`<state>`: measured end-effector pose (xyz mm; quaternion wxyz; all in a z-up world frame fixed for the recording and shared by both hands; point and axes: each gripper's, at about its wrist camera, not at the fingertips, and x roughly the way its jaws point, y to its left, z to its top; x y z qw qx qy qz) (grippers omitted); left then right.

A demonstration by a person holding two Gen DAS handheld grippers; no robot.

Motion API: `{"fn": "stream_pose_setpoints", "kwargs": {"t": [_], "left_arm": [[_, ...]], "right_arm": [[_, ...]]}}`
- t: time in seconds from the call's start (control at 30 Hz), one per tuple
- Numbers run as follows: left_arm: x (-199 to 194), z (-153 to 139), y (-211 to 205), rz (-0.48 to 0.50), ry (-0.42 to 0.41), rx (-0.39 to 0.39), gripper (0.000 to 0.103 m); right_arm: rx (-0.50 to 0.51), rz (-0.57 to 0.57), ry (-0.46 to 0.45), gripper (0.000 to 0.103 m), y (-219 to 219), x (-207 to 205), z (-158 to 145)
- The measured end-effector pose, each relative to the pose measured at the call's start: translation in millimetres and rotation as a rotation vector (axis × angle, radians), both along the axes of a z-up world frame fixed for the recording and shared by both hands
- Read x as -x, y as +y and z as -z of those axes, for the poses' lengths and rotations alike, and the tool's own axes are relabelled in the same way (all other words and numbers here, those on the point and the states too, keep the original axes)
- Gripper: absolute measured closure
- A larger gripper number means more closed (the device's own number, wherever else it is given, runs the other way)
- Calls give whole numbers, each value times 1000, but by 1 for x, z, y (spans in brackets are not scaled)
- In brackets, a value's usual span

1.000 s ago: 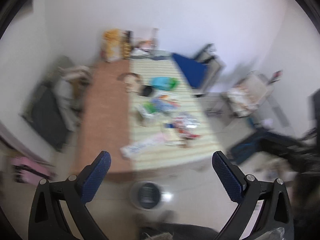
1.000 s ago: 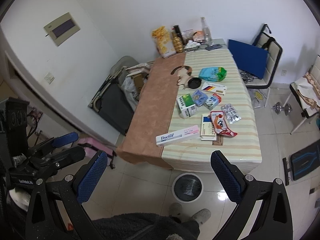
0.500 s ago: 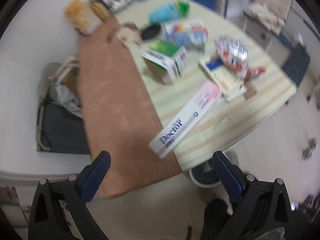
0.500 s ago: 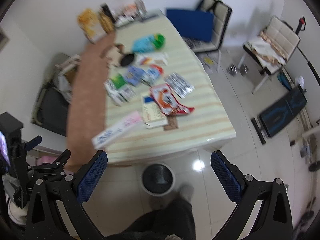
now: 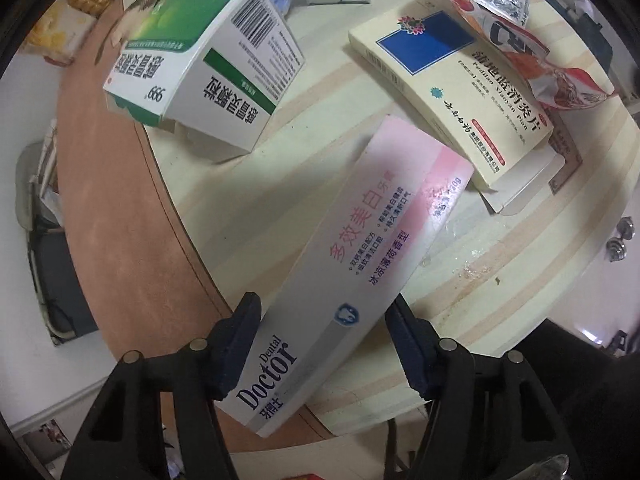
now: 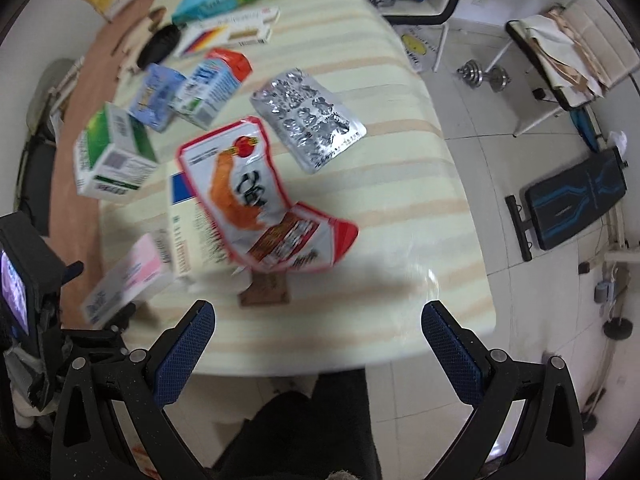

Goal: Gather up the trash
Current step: 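Grasp the Dental Doctor toothpaste box with the left tool while the right tool grasps the red snack wrapper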

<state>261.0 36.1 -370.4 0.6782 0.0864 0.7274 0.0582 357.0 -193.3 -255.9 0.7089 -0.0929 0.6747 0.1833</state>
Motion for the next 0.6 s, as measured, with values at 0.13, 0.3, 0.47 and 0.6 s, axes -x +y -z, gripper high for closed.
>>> {"fn": "stream_pose_setpoints", "kwargs": {"t": [0.13,0.3,0.47,0.6], "left_arm": [[17,-11,19,-209,12,48,46],[58,-24,73,-675,-29,73,48],[73,-21,111,-935,-65,176,45],[69,-27,109,-883,-86,148,50]], "right_arm": [[19,-78,17,0,18,-17,15],[59,-211,25,0,54,-28,40],[90,-292,25,0,82,-25,67],[-37,-264,84,33,86,-23,70]]}}
